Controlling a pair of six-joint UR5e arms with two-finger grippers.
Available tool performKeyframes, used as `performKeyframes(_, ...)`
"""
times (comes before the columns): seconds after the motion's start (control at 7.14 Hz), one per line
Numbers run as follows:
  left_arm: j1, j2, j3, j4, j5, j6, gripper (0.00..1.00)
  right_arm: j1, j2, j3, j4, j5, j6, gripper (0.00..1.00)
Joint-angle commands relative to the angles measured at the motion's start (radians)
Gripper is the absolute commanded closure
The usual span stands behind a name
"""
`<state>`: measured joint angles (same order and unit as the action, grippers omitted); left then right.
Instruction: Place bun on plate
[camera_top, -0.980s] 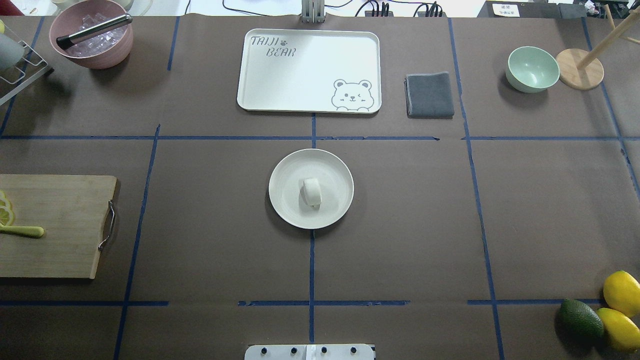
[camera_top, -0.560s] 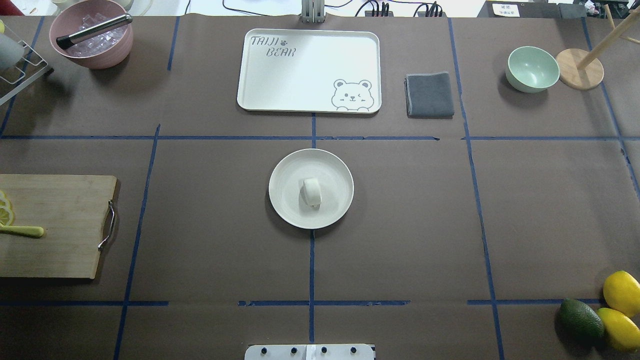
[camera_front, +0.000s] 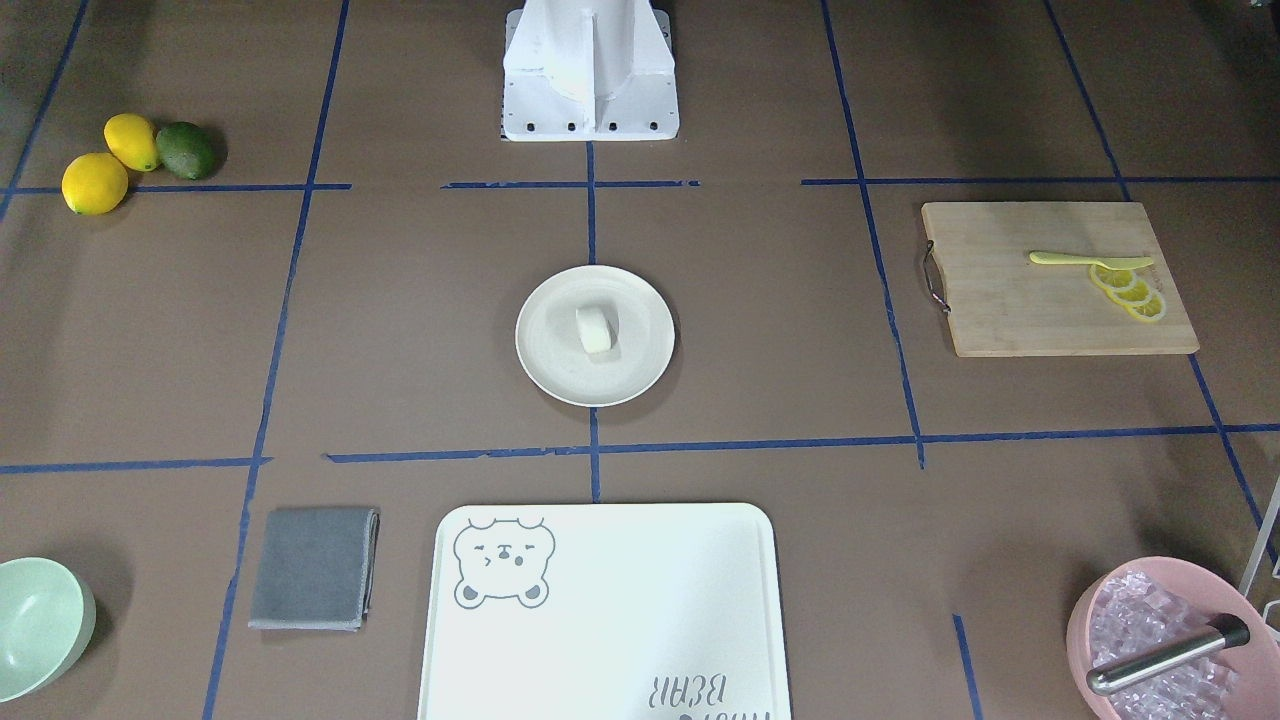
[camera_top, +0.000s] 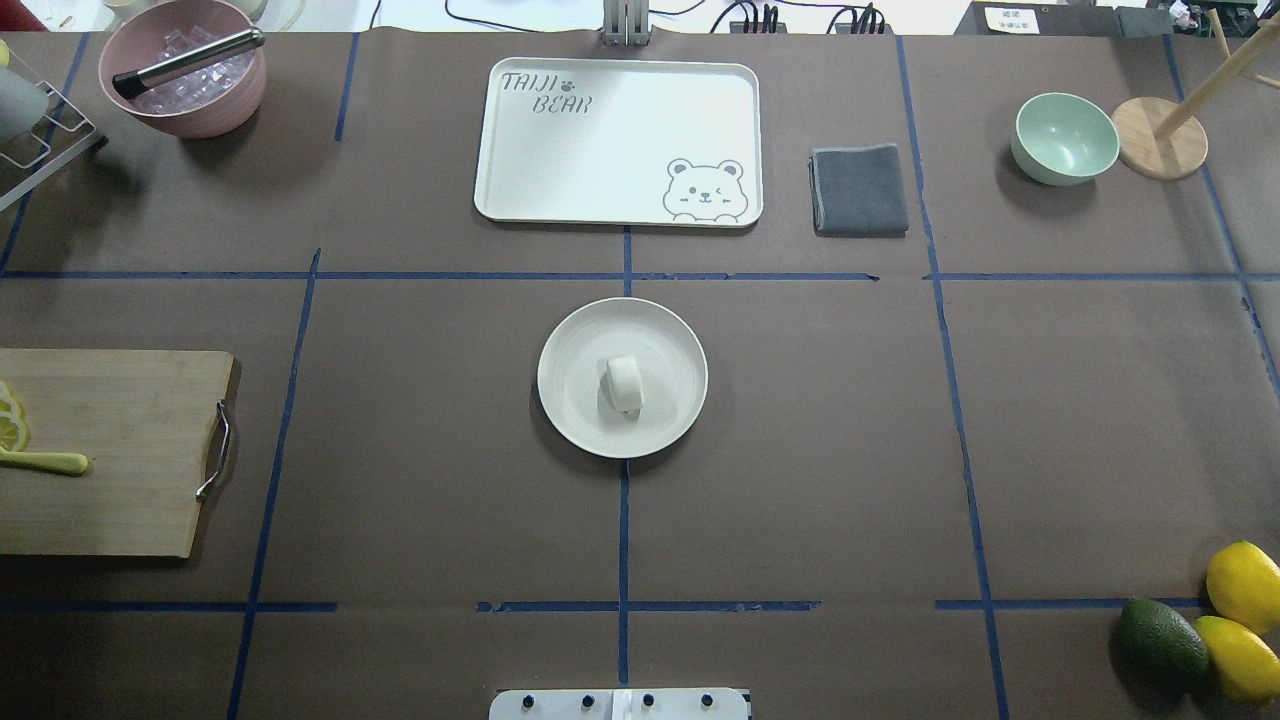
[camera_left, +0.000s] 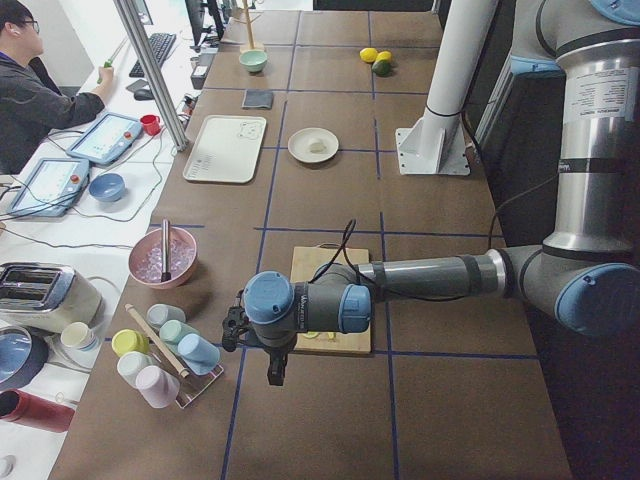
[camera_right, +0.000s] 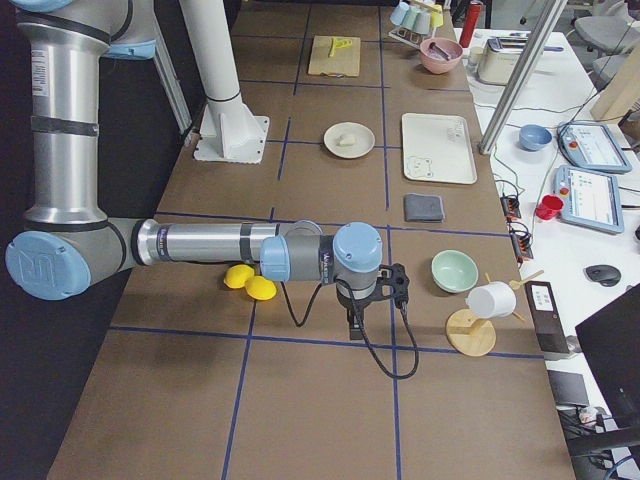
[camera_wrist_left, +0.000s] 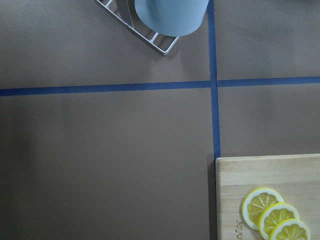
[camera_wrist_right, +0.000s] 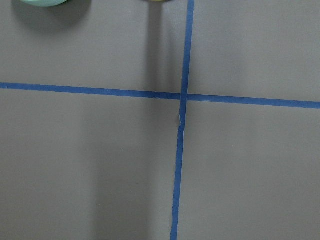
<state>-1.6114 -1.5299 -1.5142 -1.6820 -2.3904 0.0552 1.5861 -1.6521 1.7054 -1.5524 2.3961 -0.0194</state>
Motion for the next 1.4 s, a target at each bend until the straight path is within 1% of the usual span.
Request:
performKeyframes(0.0,0.001,-0.001,0.0,-0.002,0.0,-0.003,0.0,0.0,0.0,0.0,0.0,0.0,0.001,0.0)
performKeyframes(0.84,0.001,-0.015,-0.015,0.013,-0.003,0.012,0.0,0.0,0.002,0.0,0.002,0.0,-0.001,0.0)
performKeyframes(1.26,-0.018,-0.015,-0.043,0.089,-0.006,0.064,0.0,0.0,0.003,-0.001,0.002,-0.003,-0.001,0.0)
